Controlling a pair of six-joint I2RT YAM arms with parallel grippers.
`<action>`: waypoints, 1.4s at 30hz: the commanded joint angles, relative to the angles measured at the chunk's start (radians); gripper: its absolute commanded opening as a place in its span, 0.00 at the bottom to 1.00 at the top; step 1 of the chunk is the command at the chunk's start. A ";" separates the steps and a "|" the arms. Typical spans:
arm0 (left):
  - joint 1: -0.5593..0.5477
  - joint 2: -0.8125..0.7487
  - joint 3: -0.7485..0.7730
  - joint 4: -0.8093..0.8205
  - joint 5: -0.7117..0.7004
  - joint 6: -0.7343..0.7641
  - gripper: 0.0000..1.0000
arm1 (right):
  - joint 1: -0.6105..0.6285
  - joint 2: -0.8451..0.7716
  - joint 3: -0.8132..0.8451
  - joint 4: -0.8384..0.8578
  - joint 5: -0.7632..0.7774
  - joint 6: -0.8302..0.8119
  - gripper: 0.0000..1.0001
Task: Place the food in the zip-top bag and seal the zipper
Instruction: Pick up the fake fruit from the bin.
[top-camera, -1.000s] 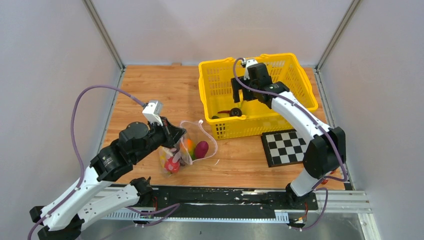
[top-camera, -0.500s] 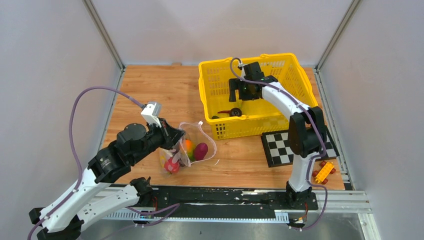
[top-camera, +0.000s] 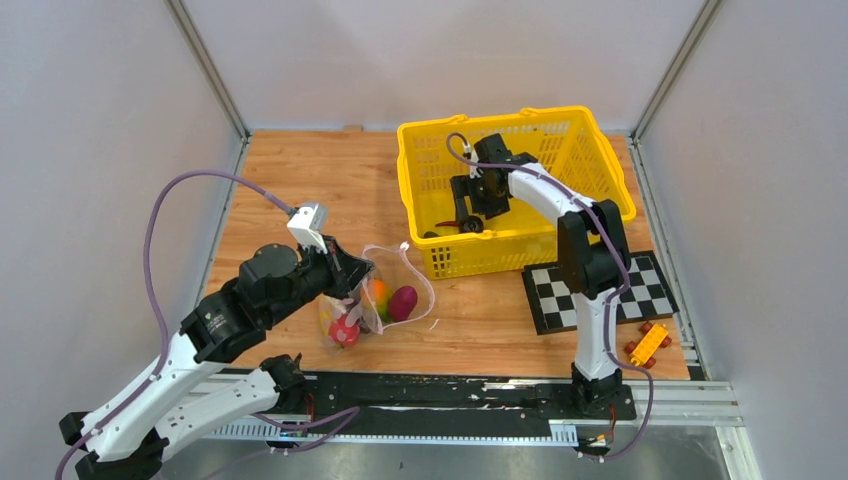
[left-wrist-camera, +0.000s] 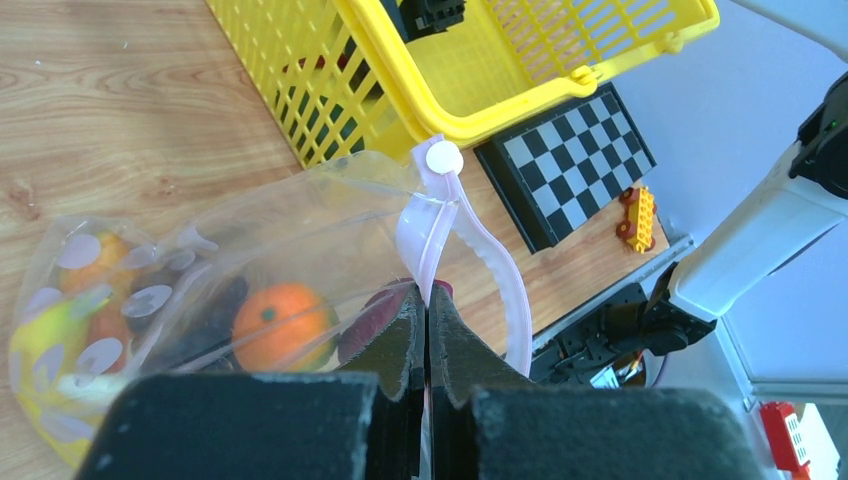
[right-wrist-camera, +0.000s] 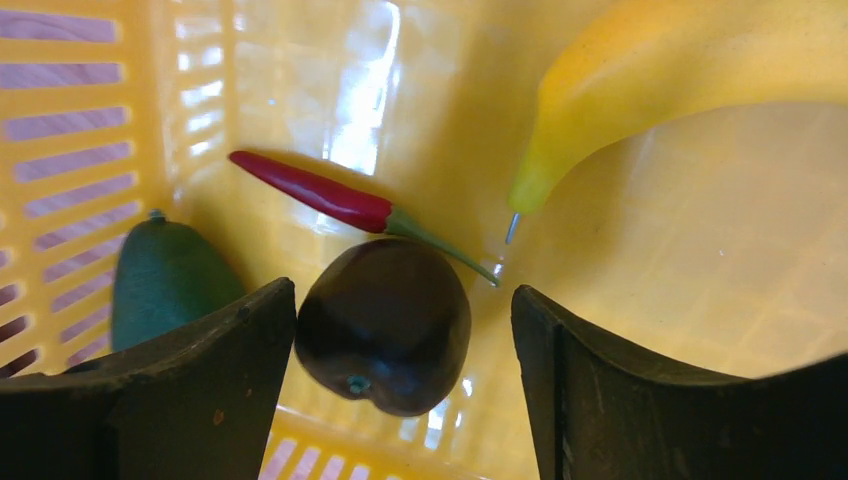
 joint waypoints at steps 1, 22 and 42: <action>-0.002 0.007 -0.001 0.049 0.014 -0.012 0.00 | 0.004 0.050 0.058 -0.044 0.064 -0.029 0.76; -0.002 -0.001 -0.007 0.038 -0.008 0.001 0.00 | -0.045 -0.029 0.022 0.170 0.285 0.271 0.88; -0.002 0.008 -0.016 0.044 -0.005 0.000 0.00 | -0.052 0.074 -0.075 0.264 0.344 0.353 0.39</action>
